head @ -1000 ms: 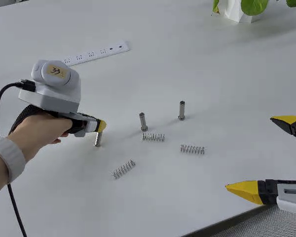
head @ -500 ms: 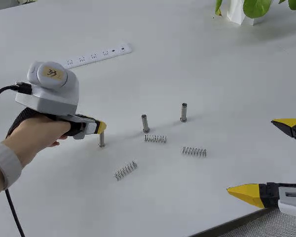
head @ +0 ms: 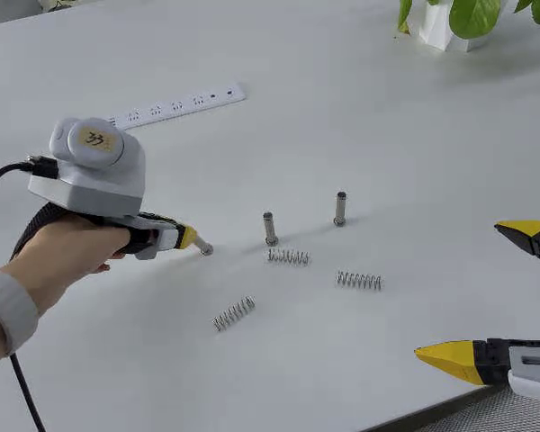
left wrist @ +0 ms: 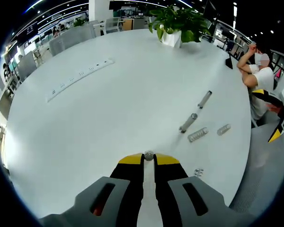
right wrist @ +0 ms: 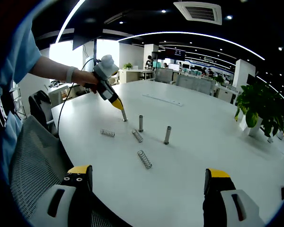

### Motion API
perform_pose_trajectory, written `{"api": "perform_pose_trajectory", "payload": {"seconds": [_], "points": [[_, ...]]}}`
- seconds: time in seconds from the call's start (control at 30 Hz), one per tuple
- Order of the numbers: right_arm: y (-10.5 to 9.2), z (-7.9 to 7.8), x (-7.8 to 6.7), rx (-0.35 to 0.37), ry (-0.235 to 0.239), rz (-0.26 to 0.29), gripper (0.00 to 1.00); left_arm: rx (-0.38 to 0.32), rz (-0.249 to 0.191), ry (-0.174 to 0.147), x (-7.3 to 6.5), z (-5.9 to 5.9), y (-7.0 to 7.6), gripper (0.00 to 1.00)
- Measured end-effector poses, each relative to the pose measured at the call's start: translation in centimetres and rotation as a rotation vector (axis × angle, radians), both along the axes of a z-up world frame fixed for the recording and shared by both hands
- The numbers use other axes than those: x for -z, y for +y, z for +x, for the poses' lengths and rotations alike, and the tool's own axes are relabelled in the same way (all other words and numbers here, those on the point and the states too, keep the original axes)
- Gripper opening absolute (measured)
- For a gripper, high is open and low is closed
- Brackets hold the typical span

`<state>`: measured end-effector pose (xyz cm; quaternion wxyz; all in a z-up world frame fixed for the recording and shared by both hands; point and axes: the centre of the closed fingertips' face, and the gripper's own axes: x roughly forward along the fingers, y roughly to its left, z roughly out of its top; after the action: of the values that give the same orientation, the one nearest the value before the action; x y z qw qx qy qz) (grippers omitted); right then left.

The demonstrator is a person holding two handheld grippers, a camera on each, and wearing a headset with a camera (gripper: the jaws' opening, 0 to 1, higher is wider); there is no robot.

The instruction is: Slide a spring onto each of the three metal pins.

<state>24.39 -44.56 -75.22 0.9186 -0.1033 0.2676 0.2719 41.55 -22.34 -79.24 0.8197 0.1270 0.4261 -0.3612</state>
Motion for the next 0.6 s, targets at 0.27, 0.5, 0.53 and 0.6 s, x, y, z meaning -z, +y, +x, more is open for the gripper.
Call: {"api": "perform_pose_trajectory", "payload": {"seconds": [0.27,0.5,0.53,0.6], "points": [[0.03,-0.08,0.0,-0.001,0.0,0.0,0.99,0.029,0.019,-0.014,-0.04,-0.59,-0.15,0.04],[0.04,-0.12,-0.02,-0.001,0.0,0.0,0.99,0.051,0.022,-0.044,-0.29,-0.72,-0.43,0.04],[0.04,-0.11,-0.02,-0.002,0.0,-0.001,0.99,0.06,0.029,-0.049,-0.24,-0.76,-0.45,0.04],[0.04,-0.11,-0.04,-0.001,-0.001,0.0,0.99,0.076,0.041,-0.061,-0.27,-0.93,-0.49,0.04]]}}
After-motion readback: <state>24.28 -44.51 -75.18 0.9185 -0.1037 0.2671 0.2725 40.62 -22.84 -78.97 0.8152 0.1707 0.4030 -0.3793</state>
